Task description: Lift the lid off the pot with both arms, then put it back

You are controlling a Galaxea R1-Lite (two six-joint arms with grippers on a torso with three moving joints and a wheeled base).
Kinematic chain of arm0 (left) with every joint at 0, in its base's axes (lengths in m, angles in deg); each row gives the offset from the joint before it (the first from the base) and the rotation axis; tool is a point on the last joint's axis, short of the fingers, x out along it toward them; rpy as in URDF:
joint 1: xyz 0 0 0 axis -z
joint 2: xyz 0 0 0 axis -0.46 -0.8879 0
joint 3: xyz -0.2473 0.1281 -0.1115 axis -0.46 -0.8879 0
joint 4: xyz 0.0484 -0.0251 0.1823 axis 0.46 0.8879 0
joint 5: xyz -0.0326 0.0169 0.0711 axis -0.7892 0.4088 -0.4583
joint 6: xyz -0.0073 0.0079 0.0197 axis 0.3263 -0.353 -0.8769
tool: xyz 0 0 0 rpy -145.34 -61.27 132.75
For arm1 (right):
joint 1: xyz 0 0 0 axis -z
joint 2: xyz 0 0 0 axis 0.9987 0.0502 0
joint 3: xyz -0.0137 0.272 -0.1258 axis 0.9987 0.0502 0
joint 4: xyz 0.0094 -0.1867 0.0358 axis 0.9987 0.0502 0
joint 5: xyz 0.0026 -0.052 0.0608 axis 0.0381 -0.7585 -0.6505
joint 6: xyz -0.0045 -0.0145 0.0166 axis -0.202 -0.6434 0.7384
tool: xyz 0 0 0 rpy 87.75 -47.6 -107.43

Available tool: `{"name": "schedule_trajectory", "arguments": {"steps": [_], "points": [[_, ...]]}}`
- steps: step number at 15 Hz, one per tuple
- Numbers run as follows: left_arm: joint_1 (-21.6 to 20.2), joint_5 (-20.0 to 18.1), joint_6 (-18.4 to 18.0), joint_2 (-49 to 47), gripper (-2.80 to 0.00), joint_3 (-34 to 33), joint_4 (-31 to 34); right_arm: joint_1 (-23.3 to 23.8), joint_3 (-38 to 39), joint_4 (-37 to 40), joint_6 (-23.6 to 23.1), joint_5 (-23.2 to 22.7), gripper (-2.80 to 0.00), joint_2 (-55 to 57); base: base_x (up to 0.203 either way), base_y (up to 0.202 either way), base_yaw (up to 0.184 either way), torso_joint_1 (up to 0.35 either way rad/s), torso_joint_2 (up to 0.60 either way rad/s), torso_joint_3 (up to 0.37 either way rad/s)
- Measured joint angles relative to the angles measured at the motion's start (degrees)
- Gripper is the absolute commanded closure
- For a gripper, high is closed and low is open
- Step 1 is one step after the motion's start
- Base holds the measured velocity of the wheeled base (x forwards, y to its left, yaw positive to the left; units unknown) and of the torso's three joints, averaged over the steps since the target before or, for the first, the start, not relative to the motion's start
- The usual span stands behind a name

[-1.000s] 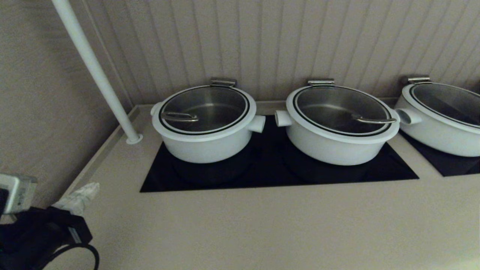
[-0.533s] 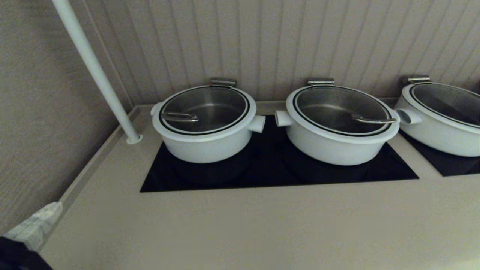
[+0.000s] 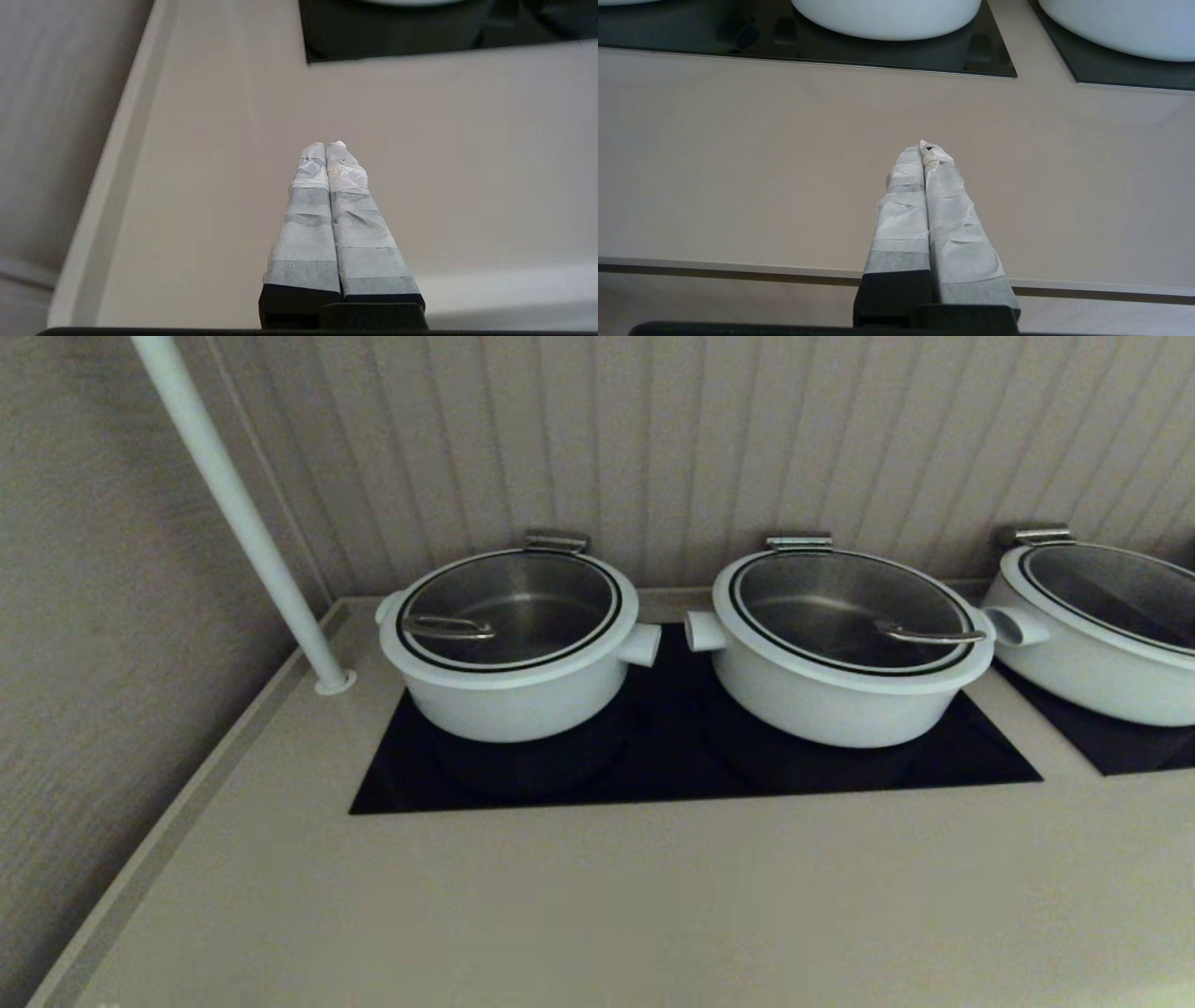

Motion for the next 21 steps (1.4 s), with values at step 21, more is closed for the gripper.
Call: {"name": "schedule_trajectory", "arguments": {"steps": [21], "points": [[1.7,3.6,-0.7,16.4,0.00,0.0,8.2,0.0,0.0,0.0,0.0,0.0,0.00,0.0,0.000,0.000,0.000,0.000,0.00,0.000]]}}
